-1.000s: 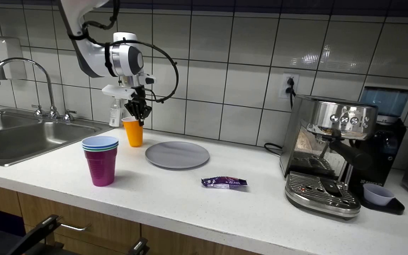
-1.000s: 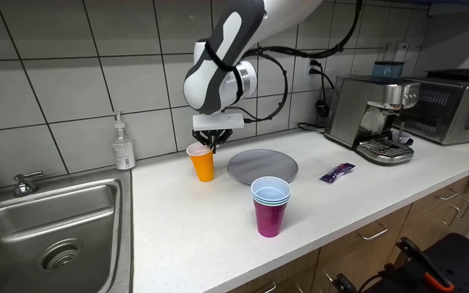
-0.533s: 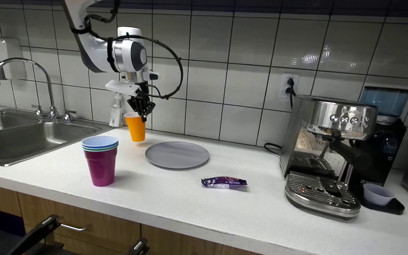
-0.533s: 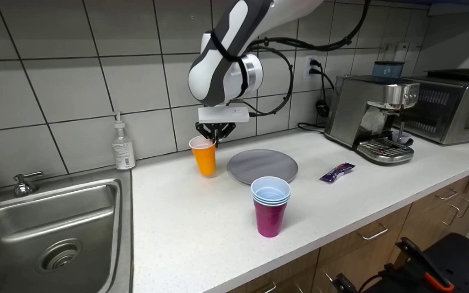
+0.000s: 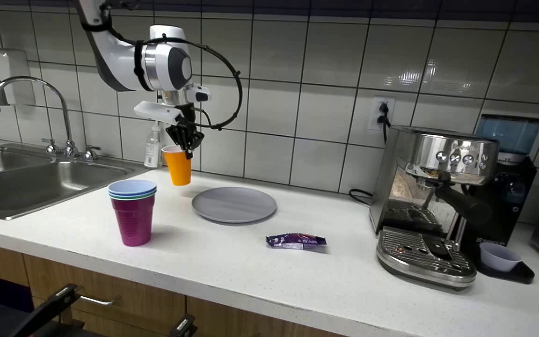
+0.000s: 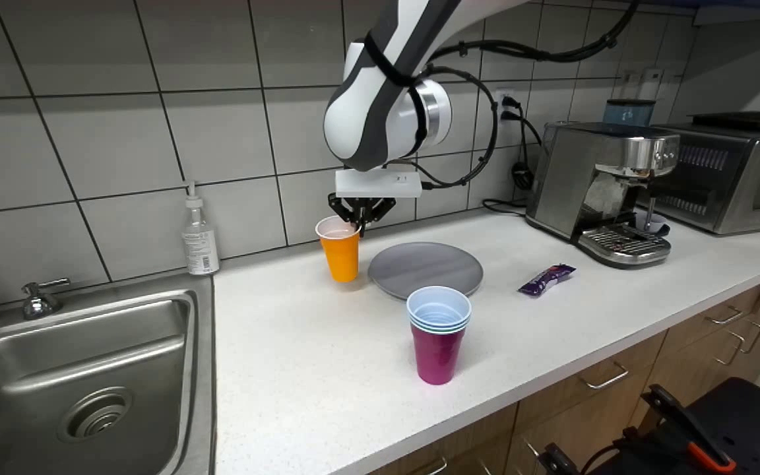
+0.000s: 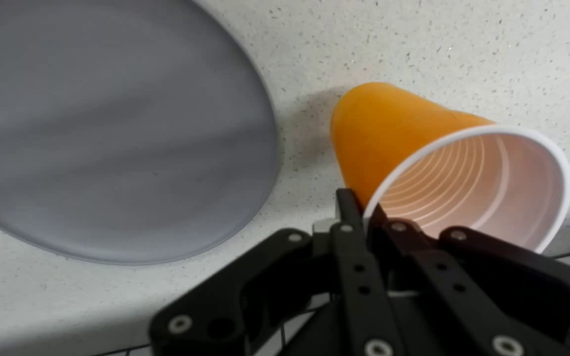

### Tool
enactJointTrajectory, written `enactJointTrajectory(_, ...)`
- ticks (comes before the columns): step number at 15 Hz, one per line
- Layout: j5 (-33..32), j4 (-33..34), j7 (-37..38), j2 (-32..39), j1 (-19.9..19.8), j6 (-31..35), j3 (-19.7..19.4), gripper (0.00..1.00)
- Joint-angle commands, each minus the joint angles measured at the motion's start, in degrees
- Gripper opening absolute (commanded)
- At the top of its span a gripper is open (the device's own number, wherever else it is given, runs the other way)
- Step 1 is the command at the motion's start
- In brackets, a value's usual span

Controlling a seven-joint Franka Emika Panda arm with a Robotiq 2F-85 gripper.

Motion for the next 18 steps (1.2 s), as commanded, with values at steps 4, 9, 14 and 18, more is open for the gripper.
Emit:
enactJointTrajectory(4, -0.6, -10.9, -0.3, -9.7, -1.0, 2.1, -0.4, 0.01)
enactJointTrajectory(9, -0.2, -15.1, -1.5, -14.6, -2.8, 2.1, 0.5, 0.01)
enactJointTrajectory(14, 0.7, -17.8, -3.4, -18.2, -4.9, 2.2, 1.7, 0.01)
enactJointTrajectory(18, 1.4, -20.3, -5.8, -21.1, -6.2, 2.6, 2.9, 0.01)
